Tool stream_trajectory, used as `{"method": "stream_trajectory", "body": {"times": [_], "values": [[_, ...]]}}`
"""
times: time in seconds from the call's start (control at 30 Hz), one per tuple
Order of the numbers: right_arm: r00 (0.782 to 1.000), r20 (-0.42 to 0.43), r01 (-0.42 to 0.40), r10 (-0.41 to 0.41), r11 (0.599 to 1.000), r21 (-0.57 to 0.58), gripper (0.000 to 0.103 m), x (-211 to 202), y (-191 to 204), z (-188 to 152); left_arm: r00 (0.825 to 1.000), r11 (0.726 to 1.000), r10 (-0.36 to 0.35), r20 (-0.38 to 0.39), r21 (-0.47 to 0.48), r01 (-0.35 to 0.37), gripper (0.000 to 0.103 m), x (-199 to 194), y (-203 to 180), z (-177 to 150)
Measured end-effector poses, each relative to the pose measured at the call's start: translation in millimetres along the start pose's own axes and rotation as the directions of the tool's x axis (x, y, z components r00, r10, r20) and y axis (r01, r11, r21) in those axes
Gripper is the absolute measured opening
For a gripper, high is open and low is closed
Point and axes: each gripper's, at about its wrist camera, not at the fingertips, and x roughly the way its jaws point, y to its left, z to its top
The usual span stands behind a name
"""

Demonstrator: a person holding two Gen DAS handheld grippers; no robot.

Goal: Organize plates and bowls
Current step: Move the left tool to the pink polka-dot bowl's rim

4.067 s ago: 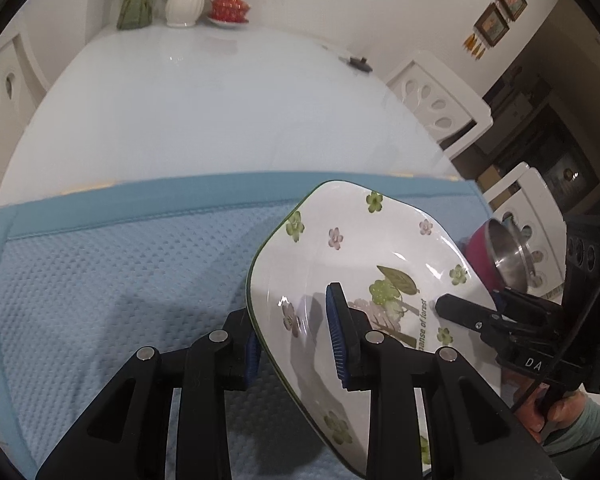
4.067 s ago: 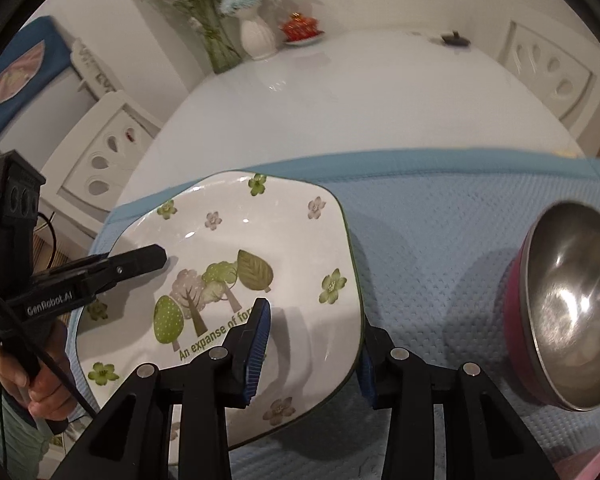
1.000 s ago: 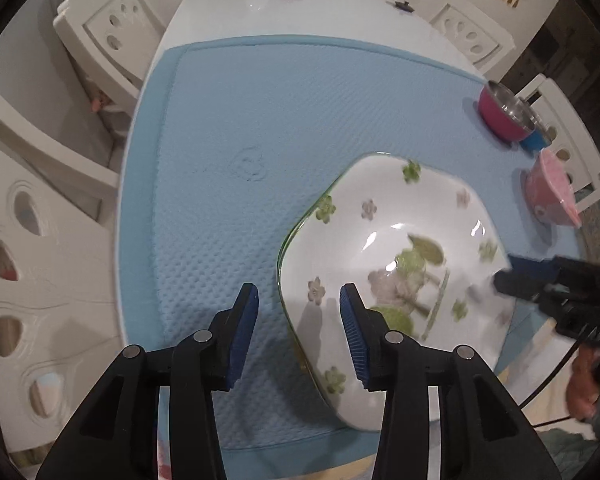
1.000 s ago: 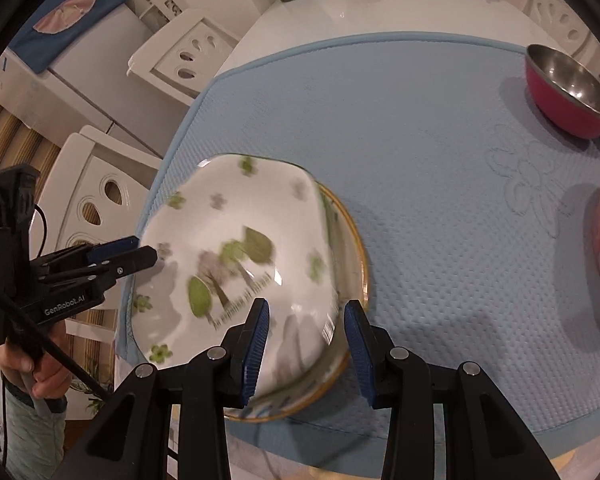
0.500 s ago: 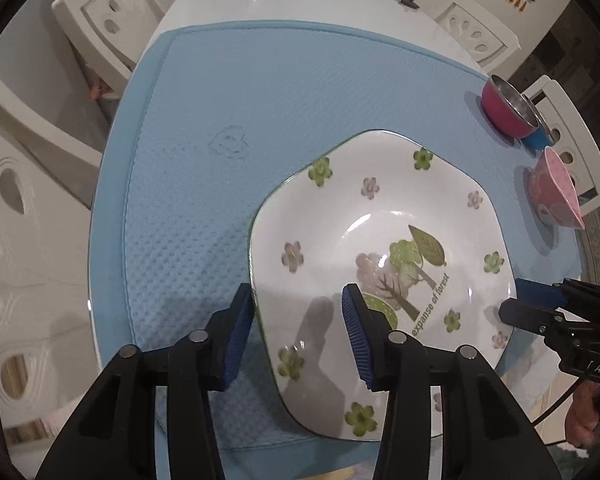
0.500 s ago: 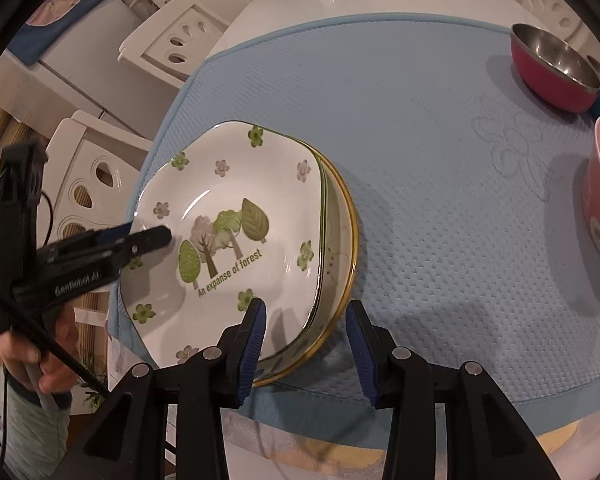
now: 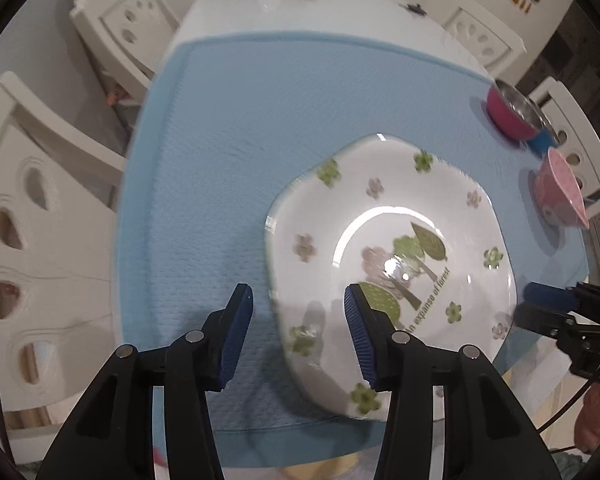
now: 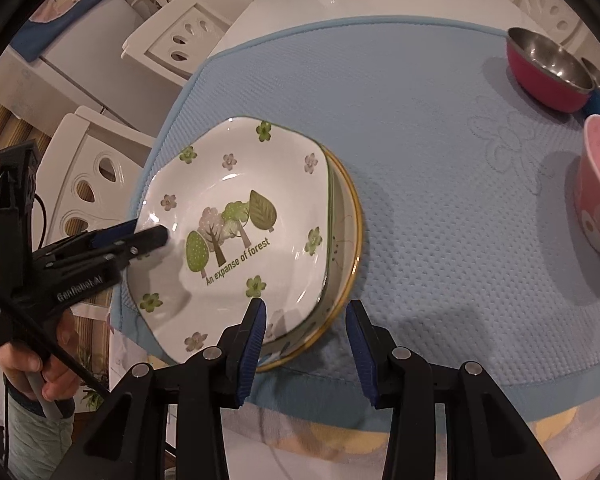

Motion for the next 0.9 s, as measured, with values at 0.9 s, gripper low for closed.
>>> {"method": "stream_trajectory", "body": {"times": [0.9], "values": [[0.929, 0.267, 0.139, -0.255, 0.911, 0.388, 0.066, -169, -239, 16, 0.921, 0.918, -0.383, 0.075, 0.144, 0.370, 0.077, -16, -238, 81]]}}
